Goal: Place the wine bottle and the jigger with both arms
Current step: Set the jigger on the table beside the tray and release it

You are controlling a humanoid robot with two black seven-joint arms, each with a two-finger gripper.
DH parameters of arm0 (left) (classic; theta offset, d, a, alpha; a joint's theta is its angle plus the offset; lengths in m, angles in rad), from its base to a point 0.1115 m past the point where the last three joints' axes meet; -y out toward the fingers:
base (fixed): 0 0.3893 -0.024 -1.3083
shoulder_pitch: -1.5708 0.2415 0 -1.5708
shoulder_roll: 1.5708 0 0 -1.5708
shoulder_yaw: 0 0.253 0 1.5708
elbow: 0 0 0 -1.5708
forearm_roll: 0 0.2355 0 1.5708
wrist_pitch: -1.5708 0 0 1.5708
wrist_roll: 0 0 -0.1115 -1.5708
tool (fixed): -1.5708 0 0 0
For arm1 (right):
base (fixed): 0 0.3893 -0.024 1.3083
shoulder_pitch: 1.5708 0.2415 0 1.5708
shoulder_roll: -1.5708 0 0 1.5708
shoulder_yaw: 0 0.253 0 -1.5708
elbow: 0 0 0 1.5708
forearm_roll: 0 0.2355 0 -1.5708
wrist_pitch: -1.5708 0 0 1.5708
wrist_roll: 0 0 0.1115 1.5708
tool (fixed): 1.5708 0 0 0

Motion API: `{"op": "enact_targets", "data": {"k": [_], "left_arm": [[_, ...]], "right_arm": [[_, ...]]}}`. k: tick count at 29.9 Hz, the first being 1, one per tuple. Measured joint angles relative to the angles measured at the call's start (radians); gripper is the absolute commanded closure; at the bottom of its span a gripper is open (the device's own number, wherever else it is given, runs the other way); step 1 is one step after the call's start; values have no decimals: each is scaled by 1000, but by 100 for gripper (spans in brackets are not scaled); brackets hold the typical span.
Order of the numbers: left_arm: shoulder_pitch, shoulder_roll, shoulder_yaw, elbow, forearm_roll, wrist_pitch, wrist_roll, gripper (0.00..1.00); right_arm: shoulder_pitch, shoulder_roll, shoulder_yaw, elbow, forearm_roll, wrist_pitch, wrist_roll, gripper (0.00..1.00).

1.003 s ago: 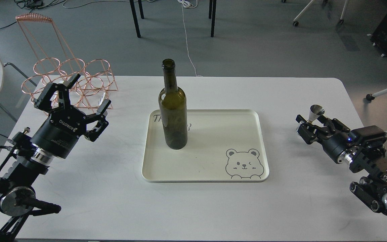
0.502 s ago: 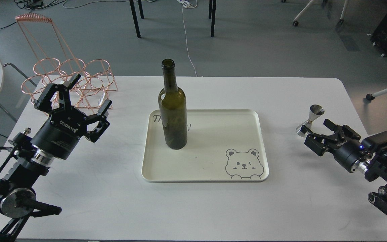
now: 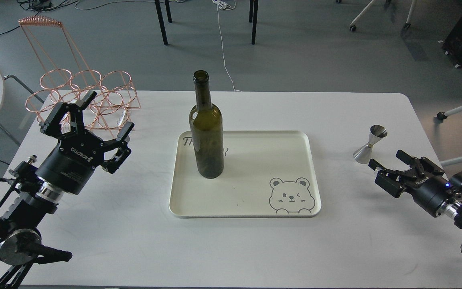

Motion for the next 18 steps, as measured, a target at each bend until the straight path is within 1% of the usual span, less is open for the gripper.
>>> {"op": "enact_targets", "data": {"k": [4, 9, 18], "left_arm": [[6, -3, 0, -2, 0, 0, 1, 1], [9, 0, 0, -3, 0, 0, 2, 1], [11, -4, -2, -3, 0, 0, 2, 1]], "right_arm": [[-32, -44, 2, 58, 0, 0, 0, 4], [-80, -136, 7, 162, 19, 0, 0, 4], [-148, -317, -15, 379, 193, 0, 0, 4]]}}
